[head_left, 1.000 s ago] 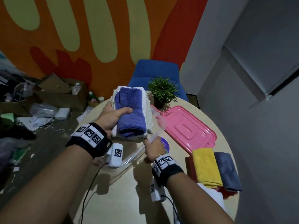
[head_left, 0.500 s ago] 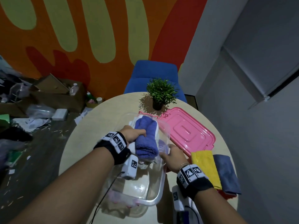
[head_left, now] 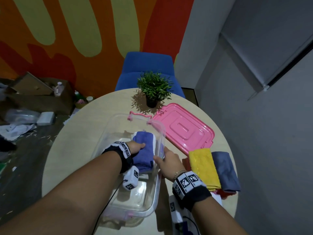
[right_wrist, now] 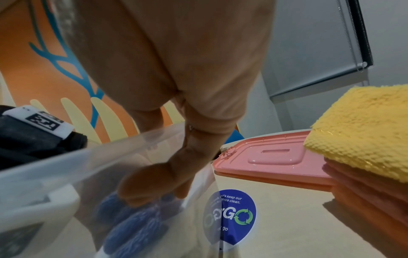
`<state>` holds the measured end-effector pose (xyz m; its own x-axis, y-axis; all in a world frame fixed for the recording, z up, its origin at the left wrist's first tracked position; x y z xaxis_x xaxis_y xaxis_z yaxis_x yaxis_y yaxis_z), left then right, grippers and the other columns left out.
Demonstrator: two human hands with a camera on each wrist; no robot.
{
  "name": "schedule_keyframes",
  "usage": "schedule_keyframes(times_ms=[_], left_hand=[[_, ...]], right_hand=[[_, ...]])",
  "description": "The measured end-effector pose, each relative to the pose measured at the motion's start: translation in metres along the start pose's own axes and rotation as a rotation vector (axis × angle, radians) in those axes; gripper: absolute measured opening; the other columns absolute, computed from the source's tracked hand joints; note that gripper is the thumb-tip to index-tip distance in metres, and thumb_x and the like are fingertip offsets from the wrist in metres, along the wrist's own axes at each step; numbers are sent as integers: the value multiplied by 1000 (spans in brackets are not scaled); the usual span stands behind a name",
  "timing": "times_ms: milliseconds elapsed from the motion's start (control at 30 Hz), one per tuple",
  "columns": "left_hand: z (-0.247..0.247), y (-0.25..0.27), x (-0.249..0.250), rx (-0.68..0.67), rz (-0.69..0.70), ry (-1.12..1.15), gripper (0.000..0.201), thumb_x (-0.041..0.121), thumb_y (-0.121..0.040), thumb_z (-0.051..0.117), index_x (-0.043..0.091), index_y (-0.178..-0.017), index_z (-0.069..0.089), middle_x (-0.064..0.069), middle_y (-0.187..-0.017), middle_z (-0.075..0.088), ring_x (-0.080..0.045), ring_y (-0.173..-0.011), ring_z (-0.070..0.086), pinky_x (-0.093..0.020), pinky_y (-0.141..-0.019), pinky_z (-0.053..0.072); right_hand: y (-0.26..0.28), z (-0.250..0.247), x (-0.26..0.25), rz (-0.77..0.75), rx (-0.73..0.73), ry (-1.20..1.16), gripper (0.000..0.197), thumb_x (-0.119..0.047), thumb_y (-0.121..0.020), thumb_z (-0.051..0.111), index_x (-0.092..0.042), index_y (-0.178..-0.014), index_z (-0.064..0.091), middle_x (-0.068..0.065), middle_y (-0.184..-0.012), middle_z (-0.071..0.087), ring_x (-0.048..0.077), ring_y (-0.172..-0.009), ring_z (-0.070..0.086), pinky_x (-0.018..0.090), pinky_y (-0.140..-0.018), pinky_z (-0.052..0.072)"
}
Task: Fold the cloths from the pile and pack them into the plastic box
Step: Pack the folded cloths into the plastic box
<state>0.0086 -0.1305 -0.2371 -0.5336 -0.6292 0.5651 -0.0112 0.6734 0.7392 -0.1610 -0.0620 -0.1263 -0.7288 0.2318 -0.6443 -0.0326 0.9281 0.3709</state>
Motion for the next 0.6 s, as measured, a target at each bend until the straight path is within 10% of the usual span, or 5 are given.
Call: schedule_keyframes(times_ms=[167, 300, 433, 600], left_hand=[[1, 30, 20, 32, 2, -132, 70, 48, -104, 42, 4, -156, 26, -18, -160, 31, -31, -145, 35, -35, -118, 28], [-10, 50, 38, 108, 10, -120, 42, 37, -102, 48, 8, -132, 54, -18, -143, 46, -28, -128, 49, -35, -112, 37], [-39, 83, 65, 401, 13, -52, 77, 40, -87, 64, 5, -144, 28, -18, -148, 31, -39, -135, 36, -45, -111, 36], [-29, 140, 131, 392, 402, 87, 19, 27, -90, 52, 16, -102, 62, -6, -110, 66, -31, -100, 61, -36, -88, 49]], right_hand=[[0, -4, 2, 7, 37, -29, 38, -36, -95, 57, -20, -129, 54, 10, -109, 70, 27, -93, 68, 32, -83, 53], [5, -4, 1, 14, 37, -66, 40, -36, -97, 56, -22, -134, 51, 11, -111, 69, 29, -94, 67, 32, -84, 52], [12, -7, 2, 22, 39, -88, 40, -41, -101, 47, -21, -135, 52, 10, -115, 69, 30, -103, 65, 31, -89, 48], [22, -32, 15, 34, 125, -133, 28, -34, -100, 43, -18, -108, 65, 9, -84, 73, 28, -70, 68, 47, -78, 58]])
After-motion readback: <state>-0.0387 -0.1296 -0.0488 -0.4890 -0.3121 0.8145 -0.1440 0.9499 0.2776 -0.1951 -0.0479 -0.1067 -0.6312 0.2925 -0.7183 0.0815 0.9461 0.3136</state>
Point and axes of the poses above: each hand's wrist, its own y-axis away from the middle knuckle, its own z-axis out of the palm, x = y × z, the point moved 10 cm from there along -y, towards the middle knuckle
